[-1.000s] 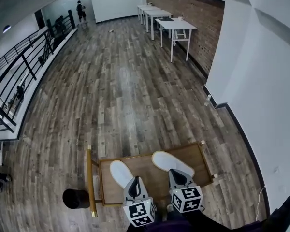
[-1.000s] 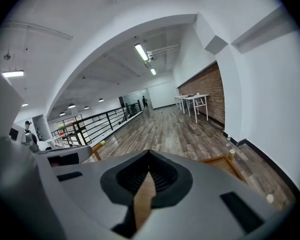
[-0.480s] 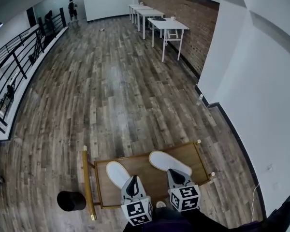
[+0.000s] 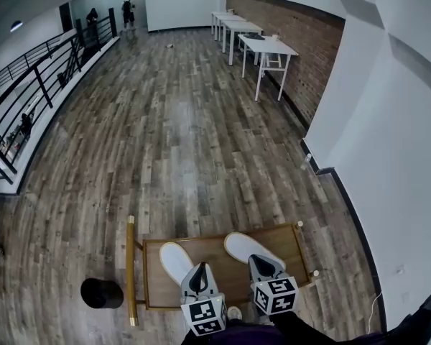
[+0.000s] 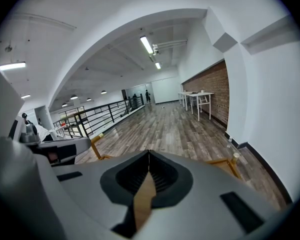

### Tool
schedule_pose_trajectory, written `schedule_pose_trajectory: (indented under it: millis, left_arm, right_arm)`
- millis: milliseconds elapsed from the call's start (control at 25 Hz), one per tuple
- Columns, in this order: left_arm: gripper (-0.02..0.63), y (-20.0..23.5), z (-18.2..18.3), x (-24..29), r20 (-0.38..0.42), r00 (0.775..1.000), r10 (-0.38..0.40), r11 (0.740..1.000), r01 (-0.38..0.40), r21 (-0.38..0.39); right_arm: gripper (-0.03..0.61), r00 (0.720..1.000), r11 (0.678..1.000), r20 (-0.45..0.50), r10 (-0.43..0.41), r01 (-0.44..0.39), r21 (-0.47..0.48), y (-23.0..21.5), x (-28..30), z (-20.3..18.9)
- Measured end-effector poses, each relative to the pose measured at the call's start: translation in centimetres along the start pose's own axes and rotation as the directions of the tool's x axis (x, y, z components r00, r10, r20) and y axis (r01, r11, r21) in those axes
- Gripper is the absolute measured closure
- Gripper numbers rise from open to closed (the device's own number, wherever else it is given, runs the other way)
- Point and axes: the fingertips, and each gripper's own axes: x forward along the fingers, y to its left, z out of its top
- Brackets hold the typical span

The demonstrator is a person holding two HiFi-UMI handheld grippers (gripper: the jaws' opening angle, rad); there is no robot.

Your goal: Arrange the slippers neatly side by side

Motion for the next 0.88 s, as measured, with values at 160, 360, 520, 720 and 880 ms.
schedule_pose_trajectory:
  millis: [160, 360, 520, 720, 880]
  left_arm:
    - [0.614, -0.4, 0.1, 0.3, 0.001, 1.000, -0.005, 1.000, 0.005, 0.014]
    - [0.614, -0.2, -0.2, 0.2, -0.008, 1.000, 0.014, 1.000, -0.014, 0.015]
    - [0.614, -0.2, -0.4, 0.1, -0.014, 1.000, 0.023, 1.000, -0.022, 0.021]
    - [0.614, 0.3, -1.0, -0.4, -0.037, 0.998, 0.043, 0.999, -0.042, 0.026]
    - [0.614, 1.2, -1.6, -1.0, -0.061, 0.996, 0.066, 0.997, -0.064, 0.031]
  right_arm:
    - [0.580, 0.998, 0.999, -0.051, 0.044, -0.045, -0.015, -2.0, 1.0, -1.3]
    - [0.572, 0.985, 0.990, -0.127, 0.118, -0.127, -0.066, -4.4, 3.4, -1.5]
    - [0.475, 0.955, 0.956, -0.259, 0.141, -0.200, -0.217, -5.6, 6.2, -2.3]
    - [0.403, 0.861, 0.855, -0.484, 0.156, -0.363, -0.371, -5.8, 9.1, -5.5]
    - [0.399, 0.766, 0.772, -0.630, 0.126, -0.475, -0.423, -6.0, 10.9, -8.8]
